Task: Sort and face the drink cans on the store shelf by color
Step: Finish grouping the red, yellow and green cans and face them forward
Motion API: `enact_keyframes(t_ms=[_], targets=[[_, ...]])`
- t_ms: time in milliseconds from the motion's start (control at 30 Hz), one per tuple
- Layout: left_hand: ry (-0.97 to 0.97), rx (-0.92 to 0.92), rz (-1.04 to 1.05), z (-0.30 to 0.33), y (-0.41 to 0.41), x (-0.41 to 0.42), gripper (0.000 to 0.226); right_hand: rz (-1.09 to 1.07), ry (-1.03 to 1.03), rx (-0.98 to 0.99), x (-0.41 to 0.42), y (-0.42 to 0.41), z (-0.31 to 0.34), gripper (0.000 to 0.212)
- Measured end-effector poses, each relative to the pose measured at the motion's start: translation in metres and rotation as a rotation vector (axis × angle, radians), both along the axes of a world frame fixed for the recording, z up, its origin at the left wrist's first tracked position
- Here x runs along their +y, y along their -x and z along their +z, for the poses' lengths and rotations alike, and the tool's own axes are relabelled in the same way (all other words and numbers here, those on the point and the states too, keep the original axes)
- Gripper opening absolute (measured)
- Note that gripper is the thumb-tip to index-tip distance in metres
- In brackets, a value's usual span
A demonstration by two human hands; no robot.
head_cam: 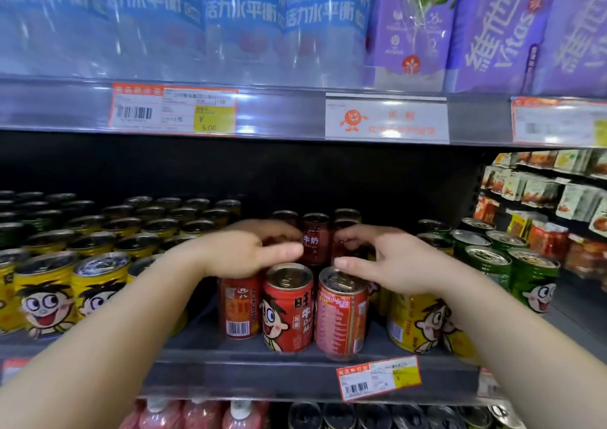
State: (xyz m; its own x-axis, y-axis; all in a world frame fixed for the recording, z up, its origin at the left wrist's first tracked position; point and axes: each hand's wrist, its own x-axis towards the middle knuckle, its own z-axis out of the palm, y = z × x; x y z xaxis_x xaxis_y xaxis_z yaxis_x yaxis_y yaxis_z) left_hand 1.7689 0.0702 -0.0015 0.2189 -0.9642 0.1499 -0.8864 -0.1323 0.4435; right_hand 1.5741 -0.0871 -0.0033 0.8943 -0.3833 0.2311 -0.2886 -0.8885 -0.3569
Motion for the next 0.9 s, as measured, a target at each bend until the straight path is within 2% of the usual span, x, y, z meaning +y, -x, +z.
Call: enact_keyframes(t_ms=[67, 133, 333, 567, 700, 900], targets=[[0.097, 0.060, 0.082, 0.003, -0.010, -0.007, 0.066, -0.018, -0.016, 0.020, -0.005, -0.003, 0.001, 0.056], [0.096, 0.078, 0.099, 0.003, -0.018, -0.014, 0.052, -0.019, -0.035, 0.014, -0.008, -0.007, 0.002, 0.054], [0.149, 0.088, 0.086, -0.006, -0.036, -0.024, 0.052, -0.007, 0.034, 0.006, -0.014, -0.023, 0.008, 0.057], [0.157, -0.136, 0.001, 0.006, -0.030, -0.042, 0.062, 0.086, 0.217, -0.018, -0.046, -0.037, 0.016, 0.053], [0.072, -0.103, -0.020, 0.005, -0.026, -0.053, 0.057, 0.053, 0.273, 0.065, -0.061, -0.045, 0.011, 0.057], [0.017, -0.054, 0.020, -0.002, -0.030, -0.063, 0.065, -0.029, 0.294, 0.136, -0.074, -0.064, 0.006, 0.061]])
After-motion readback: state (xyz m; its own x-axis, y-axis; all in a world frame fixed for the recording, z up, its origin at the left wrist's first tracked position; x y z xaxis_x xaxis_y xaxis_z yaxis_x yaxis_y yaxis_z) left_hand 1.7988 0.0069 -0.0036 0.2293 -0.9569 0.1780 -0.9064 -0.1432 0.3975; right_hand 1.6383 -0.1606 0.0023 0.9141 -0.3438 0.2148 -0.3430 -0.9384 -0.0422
